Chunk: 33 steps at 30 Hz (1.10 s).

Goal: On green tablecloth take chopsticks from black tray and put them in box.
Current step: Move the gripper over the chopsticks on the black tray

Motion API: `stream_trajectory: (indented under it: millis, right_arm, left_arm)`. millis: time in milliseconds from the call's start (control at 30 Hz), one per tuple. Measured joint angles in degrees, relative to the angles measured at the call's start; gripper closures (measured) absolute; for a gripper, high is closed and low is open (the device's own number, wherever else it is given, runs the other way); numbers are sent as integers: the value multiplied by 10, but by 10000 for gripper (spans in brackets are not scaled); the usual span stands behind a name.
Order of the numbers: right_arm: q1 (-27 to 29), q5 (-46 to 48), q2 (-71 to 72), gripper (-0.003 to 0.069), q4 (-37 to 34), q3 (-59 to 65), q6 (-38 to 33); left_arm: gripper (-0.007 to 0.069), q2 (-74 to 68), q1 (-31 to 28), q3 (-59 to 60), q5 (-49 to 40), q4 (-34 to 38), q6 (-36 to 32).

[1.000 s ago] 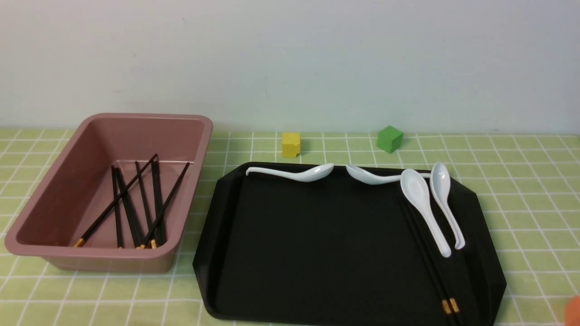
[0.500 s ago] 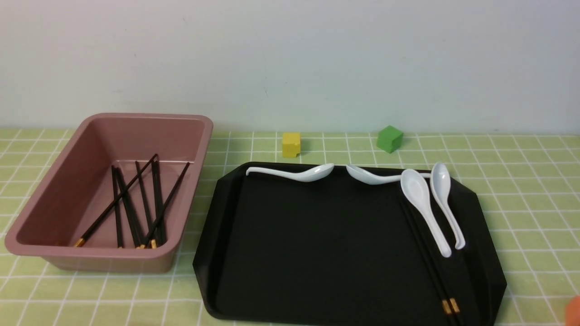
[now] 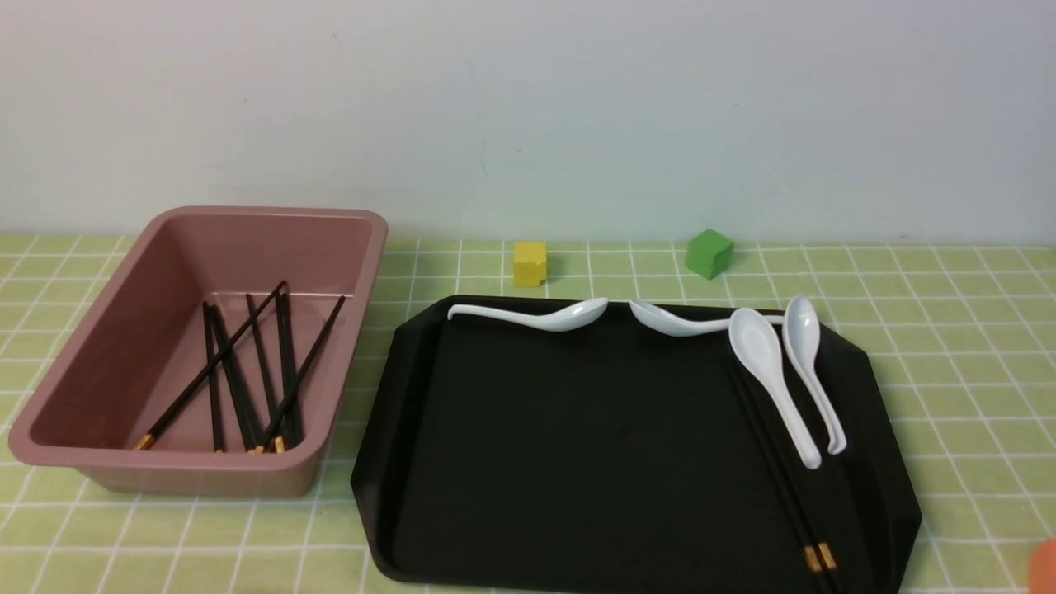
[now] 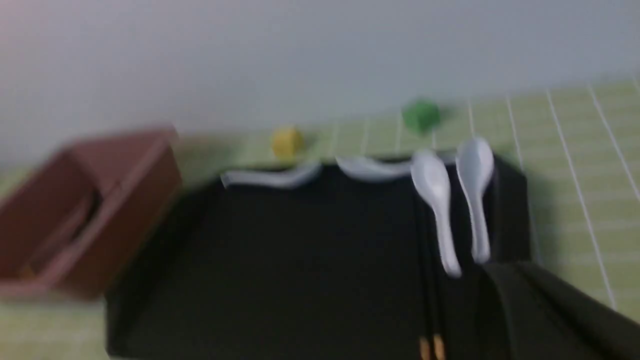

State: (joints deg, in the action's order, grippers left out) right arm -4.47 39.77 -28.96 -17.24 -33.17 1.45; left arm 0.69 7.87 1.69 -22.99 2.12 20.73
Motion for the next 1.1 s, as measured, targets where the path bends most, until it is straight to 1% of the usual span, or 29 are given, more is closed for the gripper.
stream_trajectory:
  millis: [67, 167, 267, 333, 400, 500, 600, 733, 800, 833, 933, 967, 1000, 1100]
  right_arm:
    - [0, 54, -99, 657, 22, -23, -11]
    - [0, 89, -221, 655, 18, -40, -43]
    - [-2, 96, -338, 651, -20, -59, -97]
    - [-9, 96, -391, 646, -37, -74, -123]
    - [-25, 90, -441, 641, -47, -92, -132]
    - [-65, 61, -511, 628, -48, -127, -137]
    - [-97, 44, -567, 602, -37, -166, -106]
    - [-117, 42, -635, 522, 24, -230, -27]
    - [-120, 41, -657, 457, 54, -253, 1]
    - [-123, 40, -672, 410, 73, -268, 16]
    - [-128, 40, -700, 333, 96, -289, 25]
    - [-128, 40, -700, 328, 96, -290, 26]
    - [-128, 40, -715, 300, 104, -296, 27]
    - [-128, 38, -743, 280, 114, -299, 29]
  left_arm:
    - [386, 0, 0, 0, 0, 0, 0]
    - [386, 0, 0, 0, 0, 0, 0]
    - [386, 0, 0, 0, 0, 0, 0]
    - [386, 0, 0, 0, 0, 0, 0]
    - [386, 0, 0, 0, 0, 0, 0]
    - [386, 0, 0, 0, 0, 0, 0]
    - [386, 0, 0, 0, 0, 0, 0]
    - [386, 0, 0, 0, 0, 0, 0]
    - [386, 0, 0, 0, 0, 0, 0]
    - [386, 0, 0, 0, 0, 0, 0]
    - [386, 0, 0, 0, 0, 0, 0]
    - [386, 0, 0, 0, 0, 0, 0]
    - [386, 0, 0, 0, 0, 0, 0]
    - [386, 0, 0, 0, 0, 0, 0]
